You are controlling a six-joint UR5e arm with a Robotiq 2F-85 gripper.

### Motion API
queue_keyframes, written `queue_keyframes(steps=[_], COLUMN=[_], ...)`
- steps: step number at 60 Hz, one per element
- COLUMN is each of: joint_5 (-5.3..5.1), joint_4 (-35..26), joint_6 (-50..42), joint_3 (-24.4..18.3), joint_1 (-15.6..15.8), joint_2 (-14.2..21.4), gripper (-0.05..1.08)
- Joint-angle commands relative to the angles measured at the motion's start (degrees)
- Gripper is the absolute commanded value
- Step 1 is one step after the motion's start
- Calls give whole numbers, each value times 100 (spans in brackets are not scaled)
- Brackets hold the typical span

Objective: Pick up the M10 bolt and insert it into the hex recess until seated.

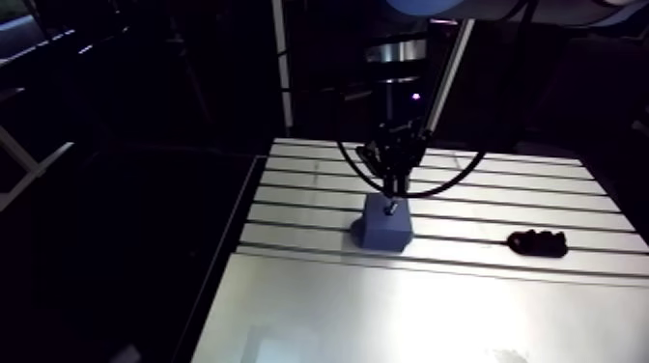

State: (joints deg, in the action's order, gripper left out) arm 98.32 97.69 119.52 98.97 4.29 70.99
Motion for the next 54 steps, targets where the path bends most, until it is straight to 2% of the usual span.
queue_keyframes(steps=[1,54], joint_5=[-2,-10], joint_4=[0,37], joint_6=[-2,-2], joint_3=[-5,-48], joint_1=[2,2], joint_2=[-11,-82], gripper=[107,107])
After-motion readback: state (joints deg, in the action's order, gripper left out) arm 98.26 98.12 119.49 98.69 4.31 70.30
